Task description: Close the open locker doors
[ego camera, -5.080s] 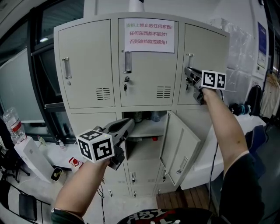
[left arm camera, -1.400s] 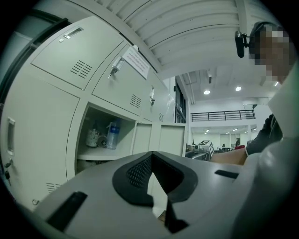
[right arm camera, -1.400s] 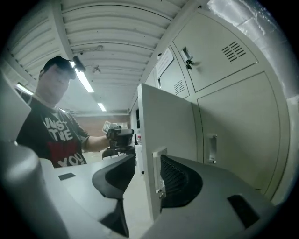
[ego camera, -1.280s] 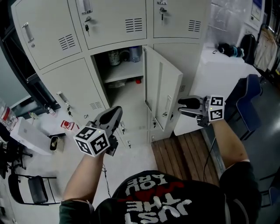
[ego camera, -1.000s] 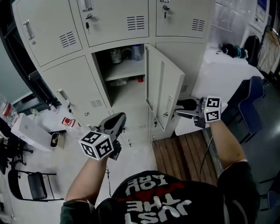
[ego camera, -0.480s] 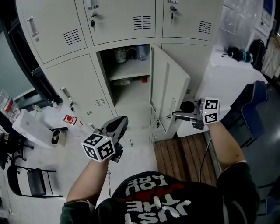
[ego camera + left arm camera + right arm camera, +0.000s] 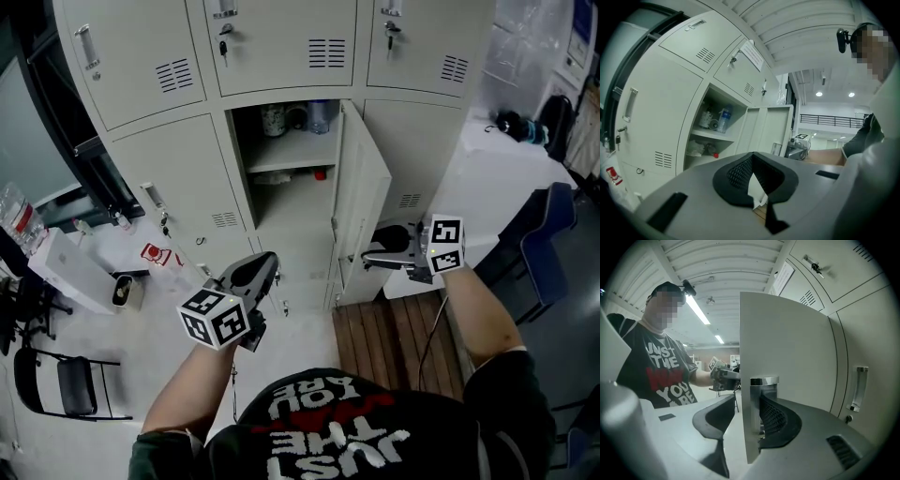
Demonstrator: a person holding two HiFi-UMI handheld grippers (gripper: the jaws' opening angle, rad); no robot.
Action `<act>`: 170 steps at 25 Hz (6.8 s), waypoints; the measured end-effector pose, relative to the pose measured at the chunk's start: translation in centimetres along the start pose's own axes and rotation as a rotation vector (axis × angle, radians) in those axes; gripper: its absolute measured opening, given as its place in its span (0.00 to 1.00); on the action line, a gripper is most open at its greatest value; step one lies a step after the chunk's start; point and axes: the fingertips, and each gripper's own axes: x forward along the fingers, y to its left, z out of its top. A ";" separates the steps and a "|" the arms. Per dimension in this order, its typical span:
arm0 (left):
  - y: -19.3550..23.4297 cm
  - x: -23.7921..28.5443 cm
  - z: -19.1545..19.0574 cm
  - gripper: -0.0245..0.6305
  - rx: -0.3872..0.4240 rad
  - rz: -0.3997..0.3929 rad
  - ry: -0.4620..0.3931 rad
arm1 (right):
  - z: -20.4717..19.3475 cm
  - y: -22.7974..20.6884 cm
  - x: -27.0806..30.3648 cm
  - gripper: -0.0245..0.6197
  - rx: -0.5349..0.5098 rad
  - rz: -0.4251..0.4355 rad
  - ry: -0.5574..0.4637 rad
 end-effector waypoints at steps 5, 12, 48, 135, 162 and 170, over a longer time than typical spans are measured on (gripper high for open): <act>0.9 -1.1 0.3 0.05 0.007 0.011 -0.005 | 0.4 0.2 2.1 0.33 -0.018 0.015 0.018; 2.3 -3.0 0.3 0.05 0.003 0.035 -0.013 | 1.1 0.1 5.5 0.33 -0.046 0.029 0.036; 12.1 -9.5 0.2 0.05 -0.054 0.136 -0.021 | 4.1 -7.9 18.5 0.13 -0.090 -0.161 0.022; 16.7 -13.2 -0.3 0.05 -0.032 0.077 0.006 | 2.3 -8.7 17.1 0.13 0.113 -0.758 -0.087; 11.0 -12.3 -3.4 0.05 -0.038 0.118 -0.013 | -4.3 0.6 10.0 0.09 0.169 -0.711 -0.094; 10.9 -12.3 -3.4 0.05 -0.033 0.124 -0.011 | -4.0 0.5 10.4 0.09 0.152 -0.690 -0.085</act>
